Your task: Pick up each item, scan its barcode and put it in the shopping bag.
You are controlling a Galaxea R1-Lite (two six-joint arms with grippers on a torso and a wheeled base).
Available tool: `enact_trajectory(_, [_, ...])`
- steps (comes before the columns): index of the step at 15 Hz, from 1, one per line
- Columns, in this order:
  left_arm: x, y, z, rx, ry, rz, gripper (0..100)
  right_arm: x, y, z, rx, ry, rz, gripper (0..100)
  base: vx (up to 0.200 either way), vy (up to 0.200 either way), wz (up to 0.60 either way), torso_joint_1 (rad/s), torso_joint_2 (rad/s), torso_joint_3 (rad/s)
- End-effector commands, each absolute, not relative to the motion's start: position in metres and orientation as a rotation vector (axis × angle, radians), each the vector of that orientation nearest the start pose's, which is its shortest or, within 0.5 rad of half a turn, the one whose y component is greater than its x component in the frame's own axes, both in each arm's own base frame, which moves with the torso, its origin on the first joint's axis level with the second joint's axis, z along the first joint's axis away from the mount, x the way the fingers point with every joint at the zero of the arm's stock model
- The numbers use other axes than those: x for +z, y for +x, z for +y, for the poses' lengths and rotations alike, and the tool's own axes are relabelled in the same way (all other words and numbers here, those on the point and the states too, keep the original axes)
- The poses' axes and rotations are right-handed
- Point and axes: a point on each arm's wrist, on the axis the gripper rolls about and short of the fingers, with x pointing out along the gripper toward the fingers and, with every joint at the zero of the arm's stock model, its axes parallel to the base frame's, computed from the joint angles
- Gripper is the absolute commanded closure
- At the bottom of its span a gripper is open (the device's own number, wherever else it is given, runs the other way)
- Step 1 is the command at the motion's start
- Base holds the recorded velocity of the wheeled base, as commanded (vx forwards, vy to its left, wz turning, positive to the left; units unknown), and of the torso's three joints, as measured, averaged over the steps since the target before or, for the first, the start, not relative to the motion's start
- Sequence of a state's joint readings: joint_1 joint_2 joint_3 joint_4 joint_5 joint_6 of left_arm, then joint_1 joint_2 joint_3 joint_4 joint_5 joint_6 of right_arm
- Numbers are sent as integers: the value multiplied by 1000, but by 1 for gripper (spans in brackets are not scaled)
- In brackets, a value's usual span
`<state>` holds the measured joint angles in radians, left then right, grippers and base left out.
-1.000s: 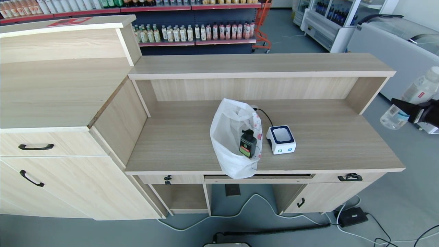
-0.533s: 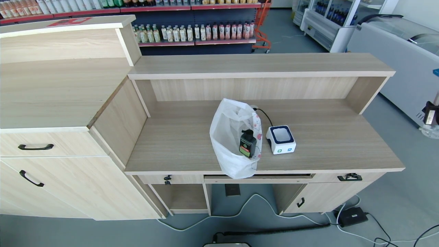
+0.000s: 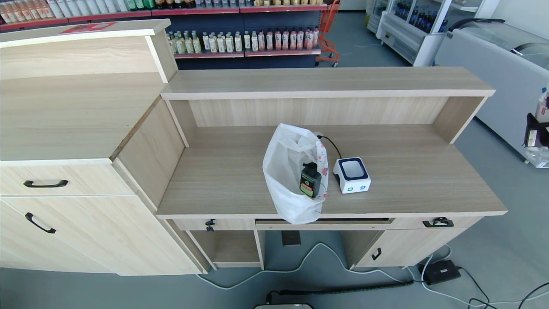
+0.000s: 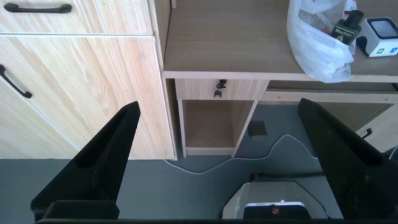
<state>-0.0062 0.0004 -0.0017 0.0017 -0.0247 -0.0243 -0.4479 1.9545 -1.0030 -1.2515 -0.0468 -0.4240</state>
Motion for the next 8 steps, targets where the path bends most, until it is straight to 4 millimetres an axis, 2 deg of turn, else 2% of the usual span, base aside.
enact_trajectory(1, [76, -23, 0, -31, -25, 0, 0, 208, 338, -162, -533, -478, -188, 100, 0, 0, 600, -2, -2, 7])
enact_trajectory(6, [76, -23, 0, -31, -25, 0, 0, 208, 359, -147, -475, -479, -262, 100, 0, 0, 600, 4, 3, 0])
enact_trajectory(8, [76, -23, 0, -31, -25, 0, 0, 203, 381, -129, -368, -444, -294, 100, 0, 0, 0, 0, 0, 0])
